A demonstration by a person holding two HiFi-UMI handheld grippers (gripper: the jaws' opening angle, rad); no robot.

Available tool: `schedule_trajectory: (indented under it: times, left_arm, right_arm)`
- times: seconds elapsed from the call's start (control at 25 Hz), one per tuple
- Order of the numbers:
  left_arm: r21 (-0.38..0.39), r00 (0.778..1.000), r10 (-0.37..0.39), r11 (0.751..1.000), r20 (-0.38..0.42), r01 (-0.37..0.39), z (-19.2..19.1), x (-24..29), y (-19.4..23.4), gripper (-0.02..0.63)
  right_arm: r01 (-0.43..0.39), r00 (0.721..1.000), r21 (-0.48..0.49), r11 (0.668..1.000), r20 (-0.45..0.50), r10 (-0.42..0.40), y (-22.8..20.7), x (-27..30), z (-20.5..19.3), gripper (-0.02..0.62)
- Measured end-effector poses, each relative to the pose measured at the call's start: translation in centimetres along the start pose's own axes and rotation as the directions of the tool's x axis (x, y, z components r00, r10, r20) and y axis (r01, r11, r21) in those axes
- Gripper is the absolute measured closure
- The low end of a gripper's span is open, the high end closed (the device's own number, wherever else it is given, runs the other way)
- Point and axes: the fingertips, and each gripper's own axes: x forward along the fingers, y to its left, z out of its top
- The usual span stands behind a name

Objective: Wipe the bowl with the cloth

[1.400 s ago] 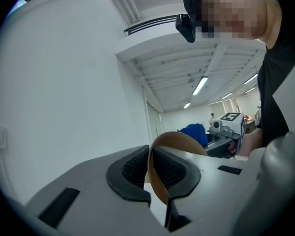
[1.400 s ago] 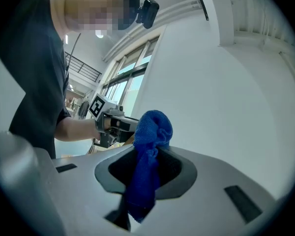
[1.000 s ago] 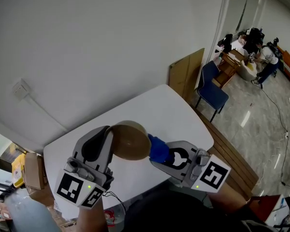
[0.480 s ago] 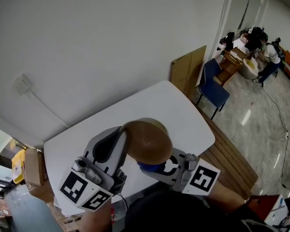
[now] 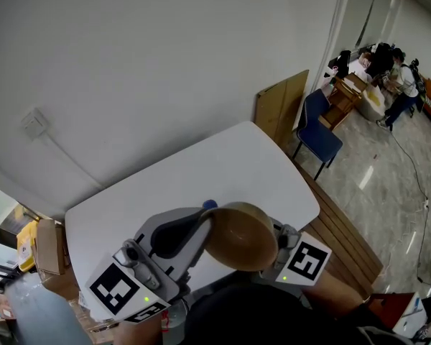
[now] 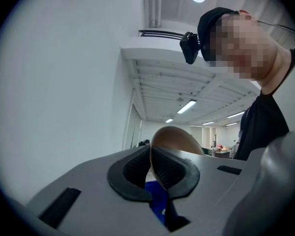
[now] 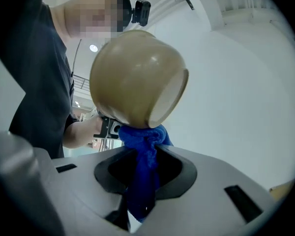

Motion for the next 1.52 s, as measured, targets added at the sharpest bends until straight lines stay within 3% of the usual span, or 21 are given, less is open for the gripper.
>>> schedule_trajectory:
  times: [0.16, 0.44, 0.52, 0.68, 1.0, 1.28, 1.52]
  left_arm:
    - [-0.015, 0.991, -0.128, 0.992, -0.046, 0.128, -0.3, -0.1, -1.9, 0.584]
    - [0.070, 0.950, -0.261, 0.959, -0.171, 0.276, -1.4, -0.4, -3.6, 0.584]
    - [0.081, 0.939, -0.270, 0.953, -0.212, 0.292, -2.1, -0.7, -3.6, 0.584]
    - [0.076, 0.944, -0.239, 0.962, -0.227, 0.261, -2.2, -0.9, -2.2, 0.584]
    - [0.098, 0.944, -0.236, 0.960, -0.232, 0.264, -1.8, -1.9, 0.0, 0.581]
    - [0.149, 0.900, -0.331, 0.912, -0.283, 0.382, -2.3, -2.2, -1.6, 0.584]
    - [0.189, 0.858, -0.358, 0.875, -0.368, 0.446, -3.3, -2.2, -2.7, 0.583]
  right_arm:
    - [0.034, 0.999, -0.067, 0.997, -0.009, -0.034, -0.5, -0.6, 0.3, 0.511]
    - [0.092, 0.994, -0.134, 0.987, -0.042, -0.098, -2.4, -1.8, 0.8, 0.511]
    - [0.112, 0.990, -0.173, 0.978, -0.066, -0.125, -2.8, -2.1, 0.7, 0.511]
    - [0.100, 0.972, -0.269, 0.958, -0.178, -0.152, -3.2, -2.7, -0.5, 0.511]
    - [0.084, 0.969, -0.387, 0.918, -0.183, -0.166, -3.5, -2.6, 0.4, 0.511]
    - [0.042, 0.971, -0.476, 0.878, -0.188, -0.148, -3.4, -1.7, 1.2, 0.511]
    - [-0.004, 0.974, -0.527, 0.850, -0.196, -0.117, -3.2, -0.5, 1.3, 0.511]
